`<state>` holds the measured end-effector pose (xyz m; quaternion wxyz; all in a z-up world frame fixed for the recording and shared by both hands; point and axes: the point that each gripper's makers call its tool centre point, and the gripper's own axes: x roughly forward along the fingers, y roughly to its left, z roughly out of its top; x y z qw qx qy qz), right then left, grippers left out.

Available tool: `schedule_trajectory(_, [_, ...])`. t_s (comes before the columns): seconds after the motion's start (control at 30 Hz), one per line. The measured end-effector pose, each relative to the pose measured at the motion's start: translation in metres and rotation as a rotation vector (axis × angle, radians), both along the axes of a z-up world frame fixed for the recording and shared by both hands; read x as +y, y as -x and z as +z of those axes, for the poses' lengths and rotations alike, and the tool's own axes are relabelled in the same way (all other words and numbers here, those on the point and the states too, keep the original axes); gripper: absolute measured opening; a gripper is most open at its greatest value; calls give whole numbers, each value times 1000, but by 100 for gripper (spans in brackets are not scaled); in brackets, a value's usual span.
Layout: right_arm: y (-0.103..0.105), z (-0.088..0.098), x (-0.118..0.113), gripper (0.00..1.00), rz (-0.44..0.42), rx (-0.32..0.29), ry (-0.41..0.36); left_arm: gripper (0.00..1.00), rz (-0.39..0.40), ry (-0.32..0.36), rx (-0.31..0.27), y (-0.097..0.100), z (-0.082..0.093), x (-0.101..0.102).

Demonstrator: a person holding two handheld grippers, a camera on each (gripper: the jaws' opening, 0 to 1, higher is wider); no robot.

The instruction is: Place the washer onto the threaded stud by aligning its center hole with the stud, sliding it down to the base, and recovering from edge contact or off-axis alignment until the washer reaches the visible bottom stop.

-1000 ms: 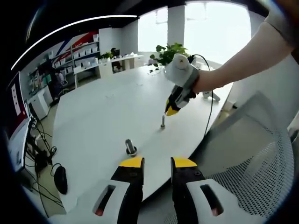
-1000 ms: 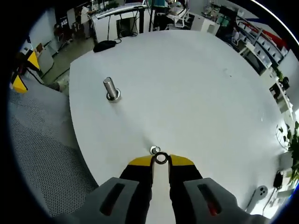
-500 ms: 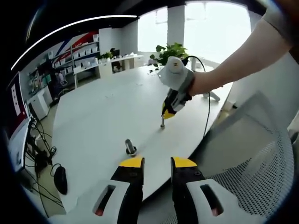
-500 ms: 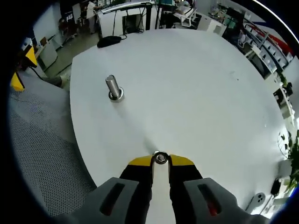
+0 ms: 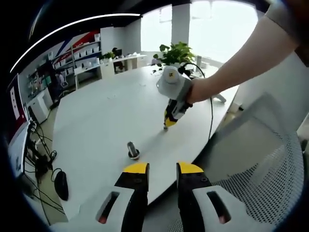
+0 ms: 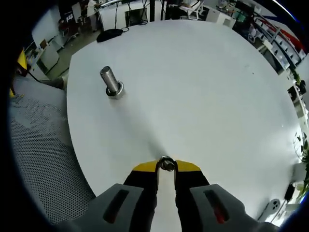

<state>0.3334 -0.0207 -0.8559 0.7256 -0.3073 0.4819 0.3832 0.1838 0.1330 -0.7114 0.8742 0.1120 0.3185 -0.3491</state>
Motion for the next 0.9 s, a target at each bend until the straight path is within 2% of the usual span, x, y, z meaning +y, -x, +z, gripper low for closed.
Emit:
schedule_trajectory(0.33, [5, -11, -1, 15, -13, 43, 4, 20, 1, -3, 11, 0, -2, 0])
schedule_trajectory(0.43, [2, -10, 0, 17, -43, 44, -29, 20, 3, -5, 11, 0, -2, 1])
schedule_trajectory(0.6, [7, -12, -4, 18, -53, 55, -18, 20, 9, -8, 11, 0, -3, 2])
schedule_trajectory(0.9, [17, 3, -13, 20, -110, 31, -67, 20, 8, 3, 1, -1, 0, 1])
